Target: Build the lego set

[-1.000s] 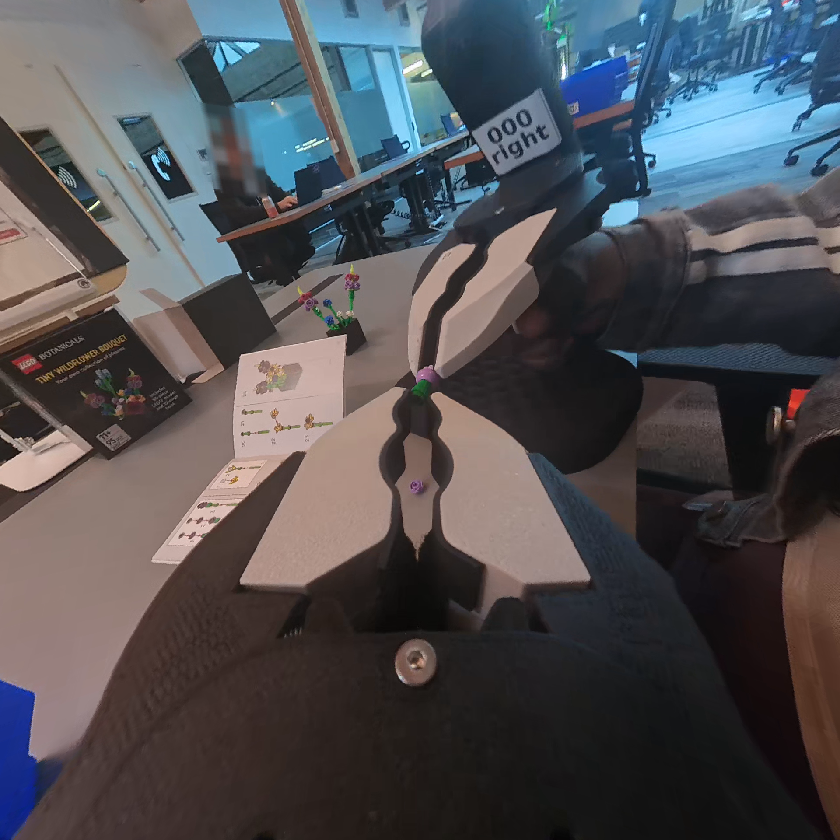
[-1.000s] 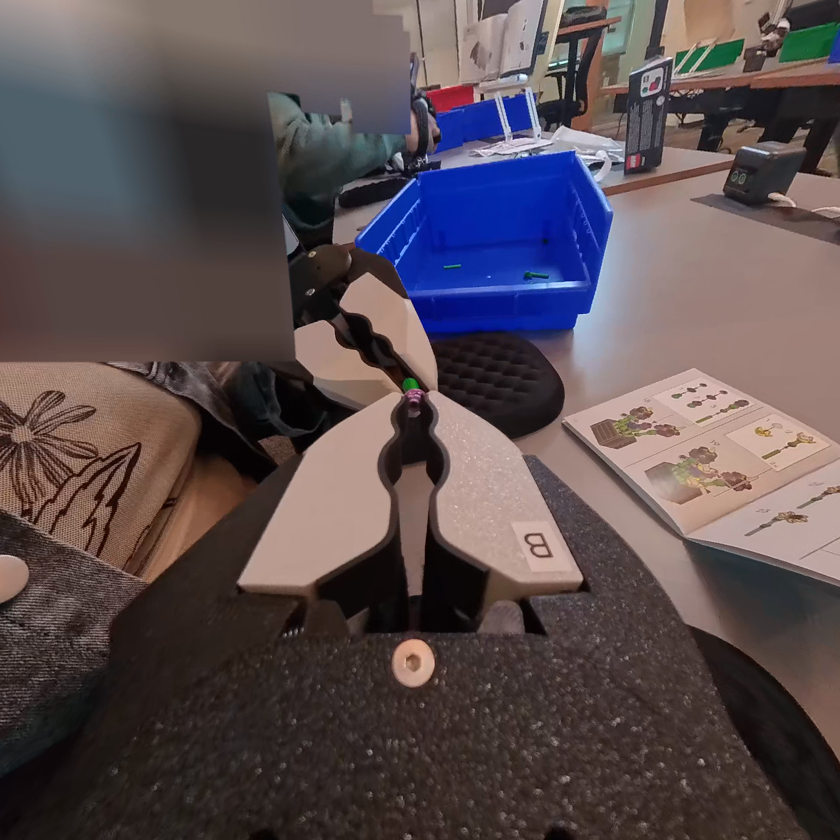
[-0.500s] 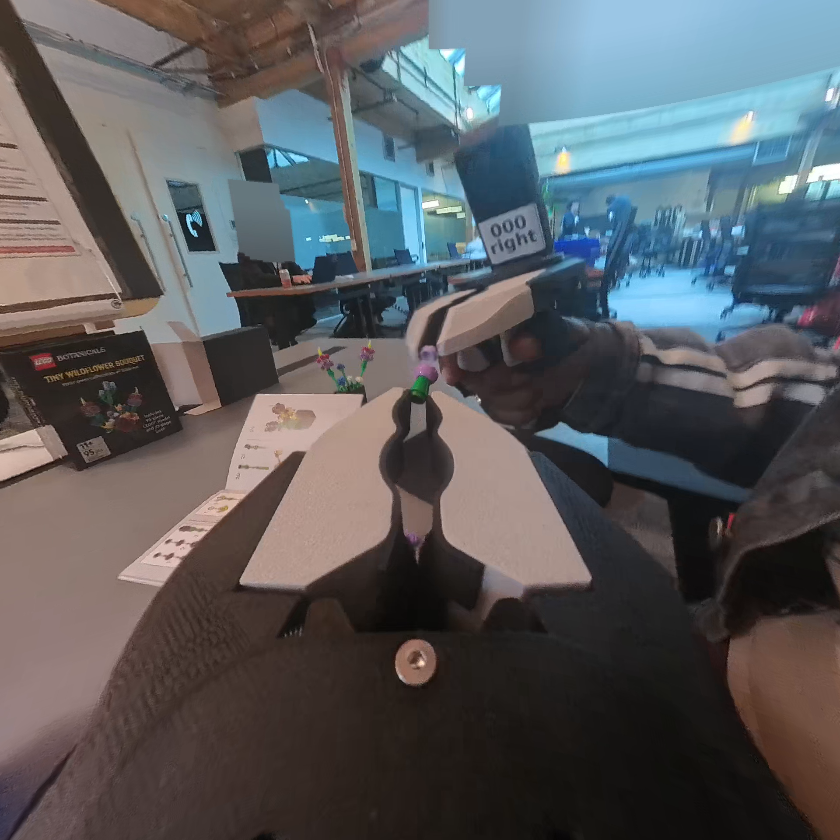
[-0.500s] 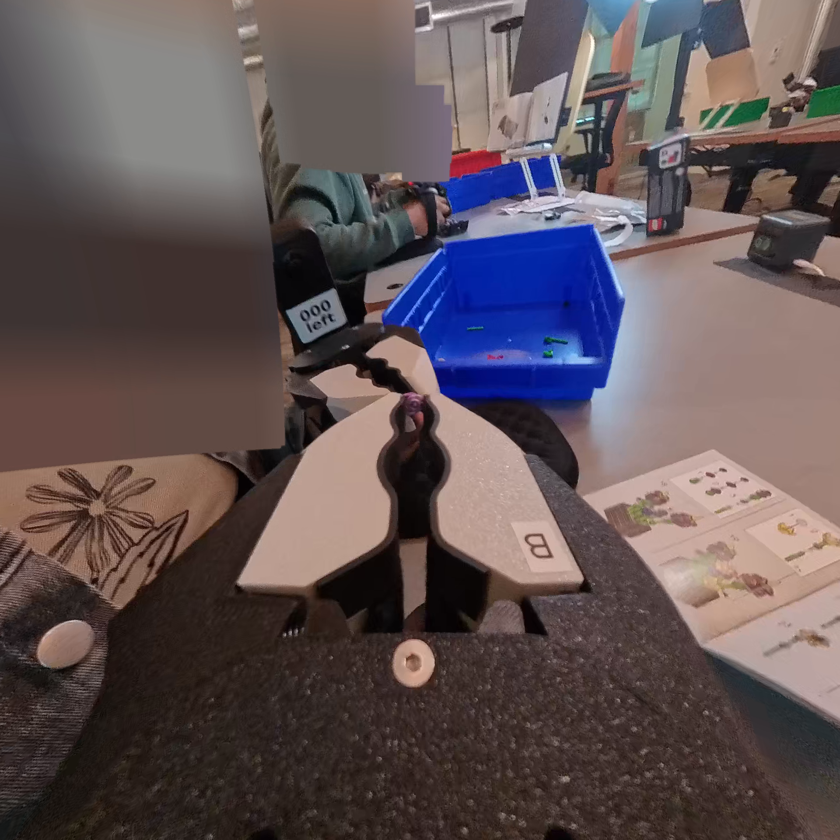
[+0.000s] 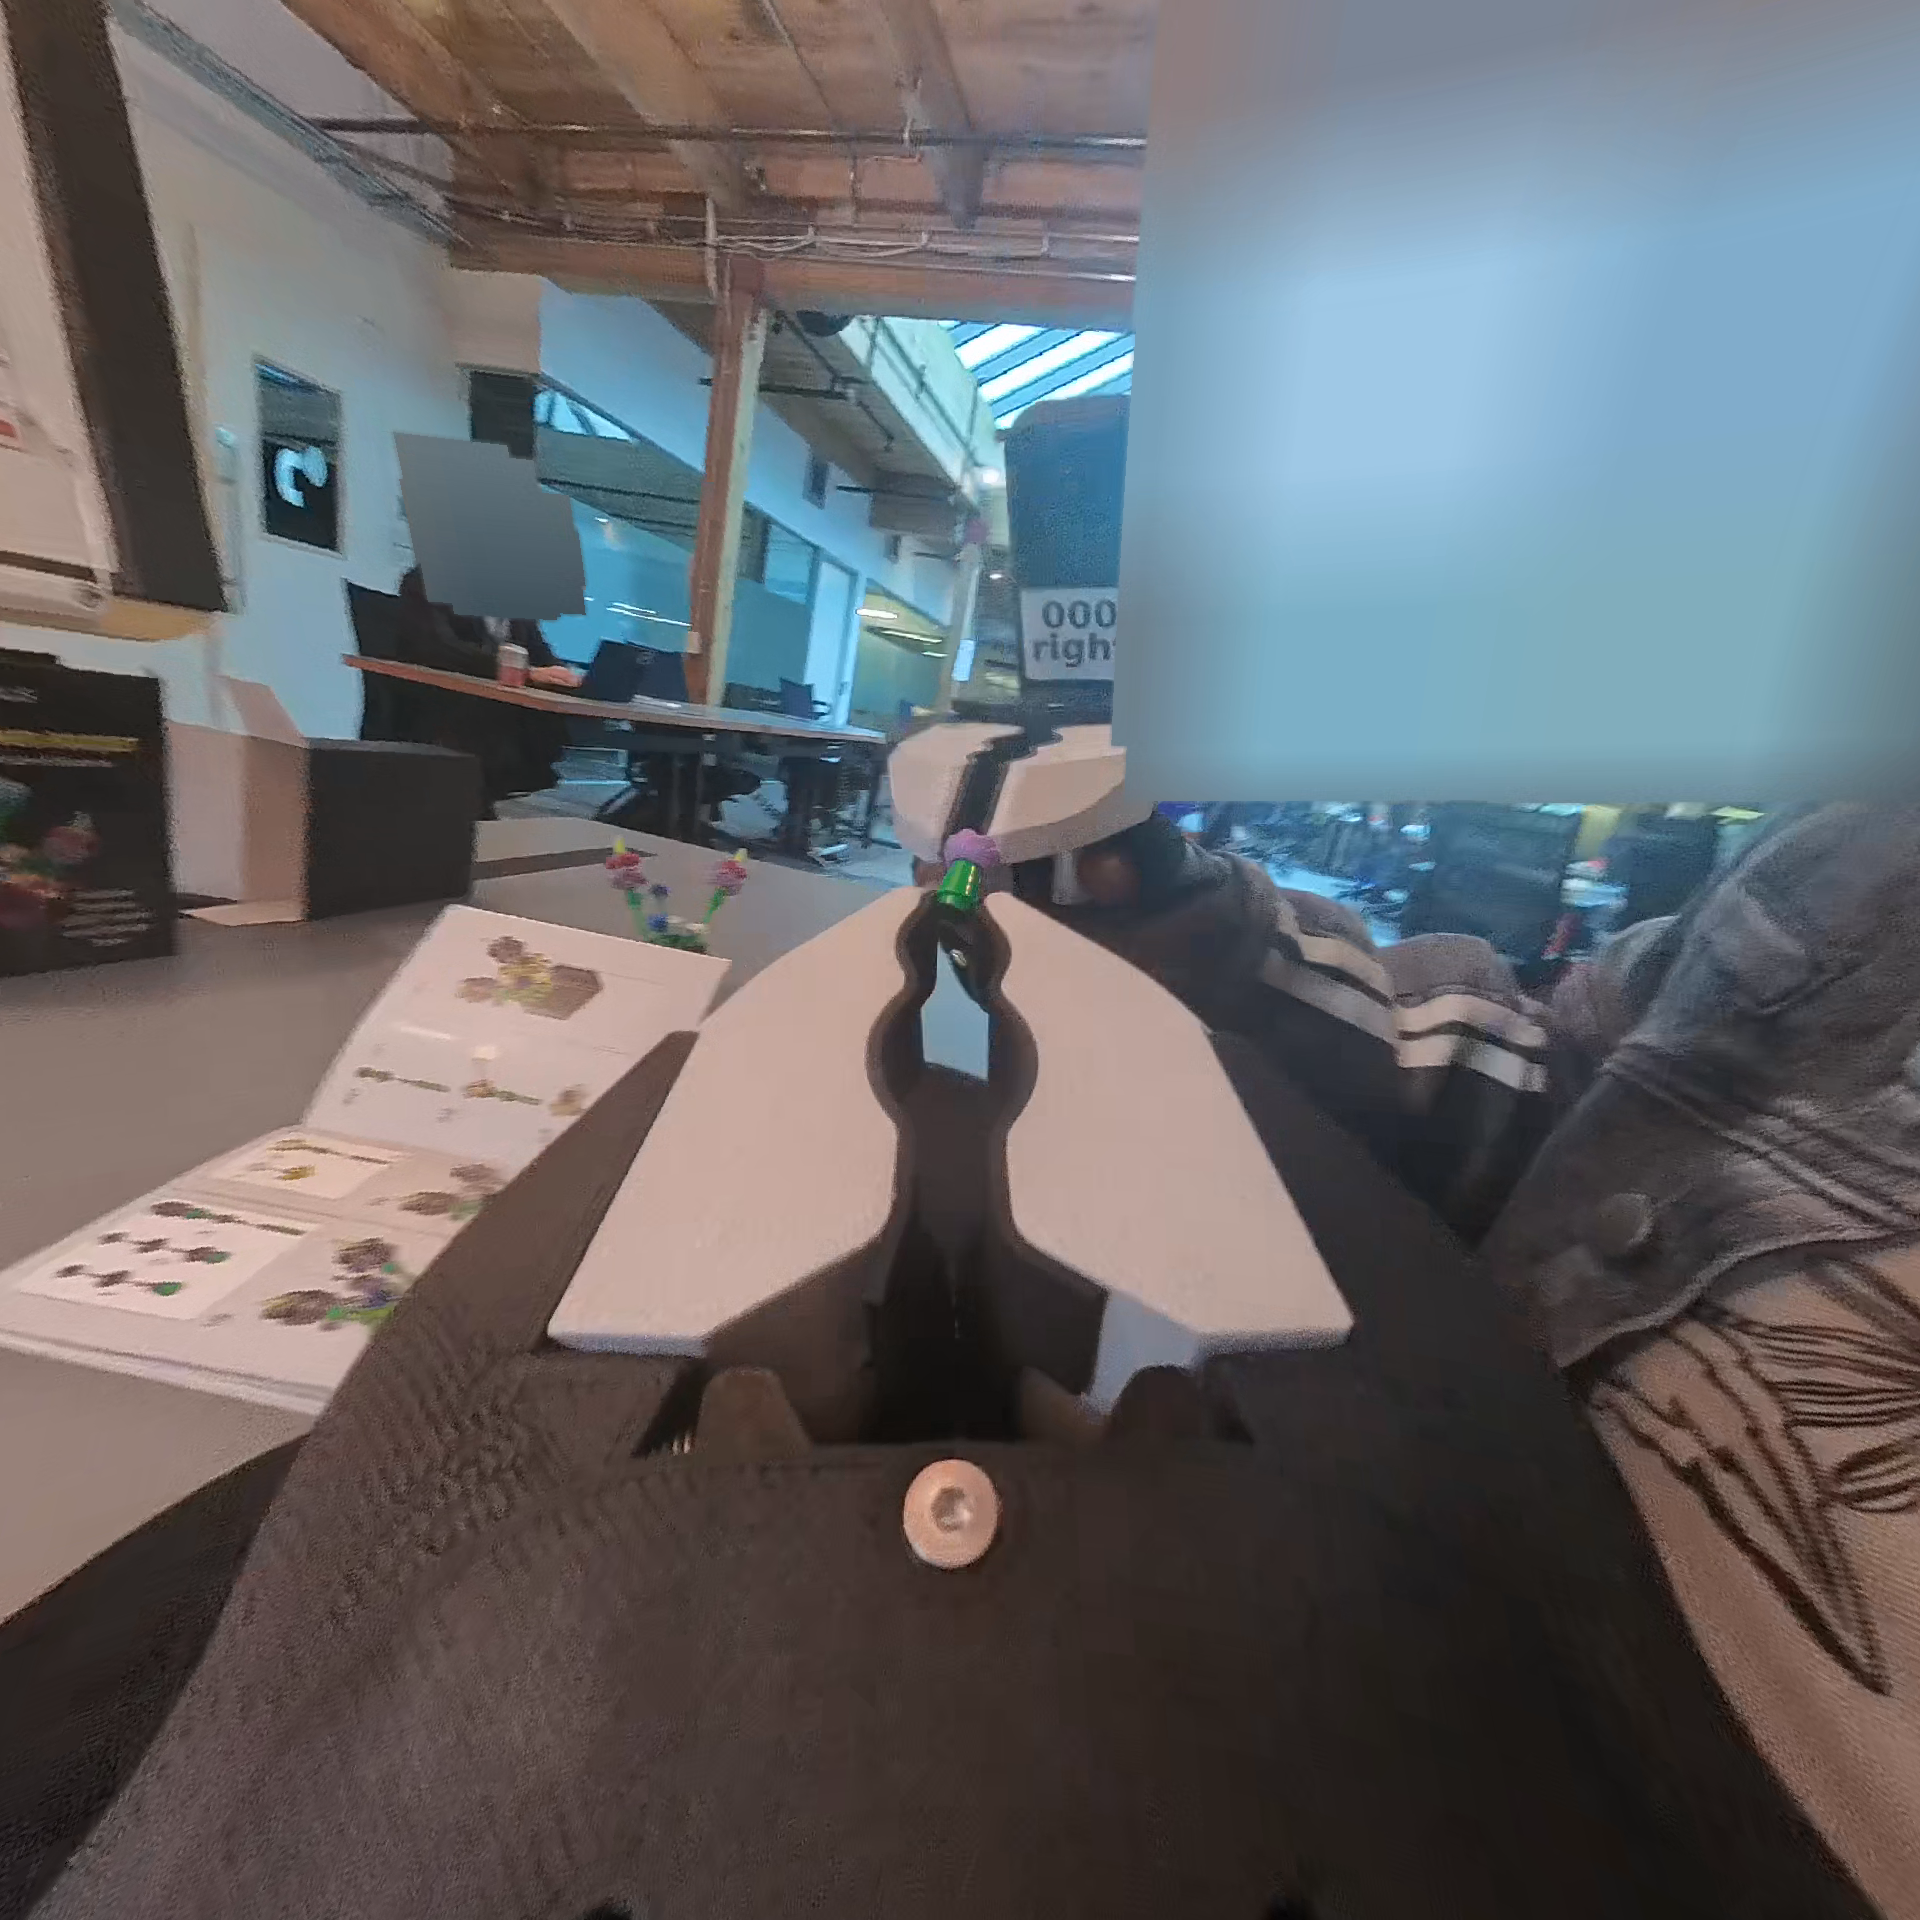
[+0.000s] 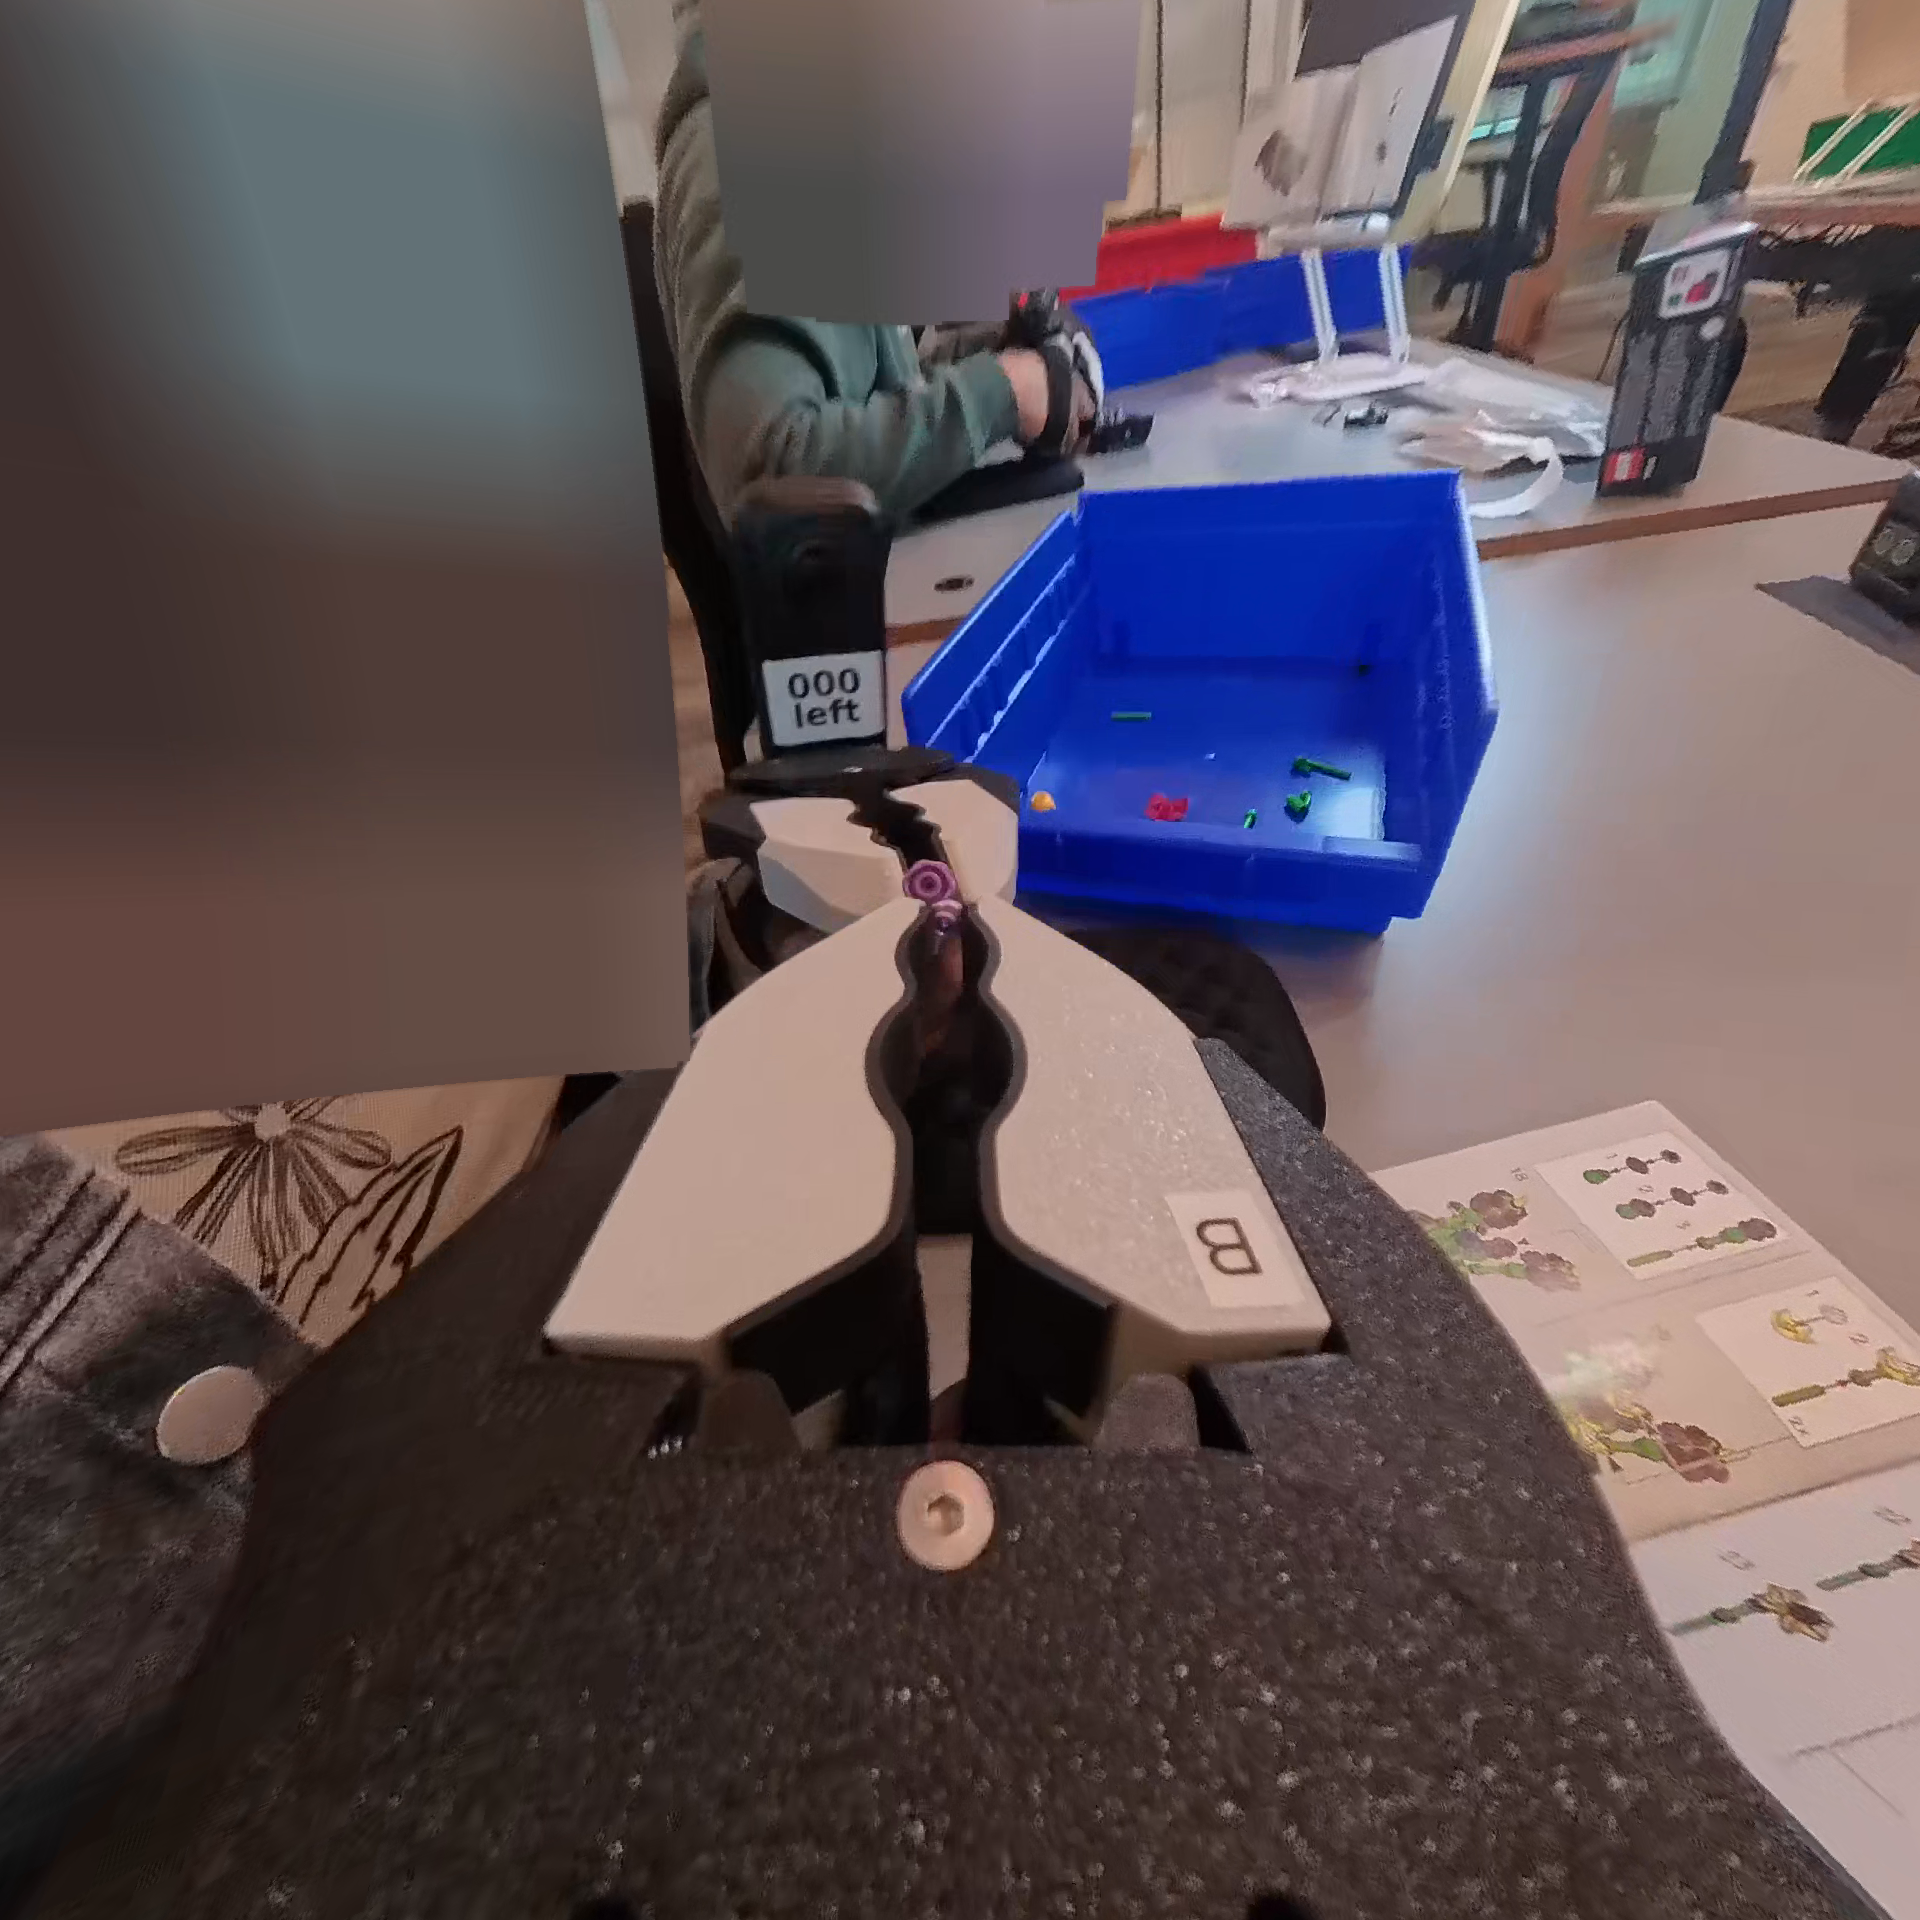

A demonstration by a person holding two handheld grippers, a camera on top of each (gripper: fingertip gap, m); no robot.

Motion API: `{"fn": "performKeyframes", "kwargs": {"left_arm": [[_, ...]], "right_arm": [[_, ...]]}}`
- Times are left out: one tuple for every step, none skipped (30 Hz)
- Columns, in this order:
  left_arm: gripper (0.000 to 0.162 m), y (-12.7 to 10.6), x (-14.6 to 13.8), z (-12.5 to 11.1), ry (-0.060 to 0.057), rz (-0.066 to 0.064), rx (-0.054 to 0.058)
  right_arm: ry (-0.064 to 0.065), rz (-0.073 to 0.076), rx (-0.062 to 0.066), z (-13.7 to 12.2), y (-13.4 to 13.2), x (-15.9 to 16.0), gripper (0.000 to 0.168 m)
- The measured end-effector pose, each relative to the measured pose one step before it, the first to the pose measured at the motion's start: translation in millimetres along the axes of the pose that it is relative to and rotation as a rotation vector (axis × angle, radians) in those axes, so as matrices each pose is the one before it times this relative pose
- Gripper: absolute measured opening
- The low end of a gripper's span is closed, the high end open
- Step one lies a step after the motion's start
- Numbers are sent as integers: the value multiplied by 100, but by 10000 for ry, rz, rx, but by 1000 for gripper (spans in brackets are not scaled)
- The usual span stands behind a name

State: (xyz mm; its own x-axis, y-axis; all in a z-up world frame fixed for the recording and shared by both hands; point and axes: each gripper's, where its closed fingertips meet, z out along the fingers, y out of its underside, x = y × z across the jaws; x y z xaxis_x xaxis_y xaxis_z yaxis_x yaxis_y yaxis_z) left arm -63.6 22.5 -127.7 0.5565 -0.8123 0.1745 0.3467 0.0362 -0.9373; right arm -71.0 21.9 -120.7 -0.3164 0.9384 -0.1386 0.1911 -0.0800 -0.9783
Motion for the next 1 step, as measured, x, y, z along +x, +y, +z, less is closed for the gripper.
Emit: {"fn": "performKeyframes", "kwargs": {"left_arm": [[4,65,307,40,214,-255,35]], "right_arm": [[-85,-125,-261,18,-32,-317,5]]}}
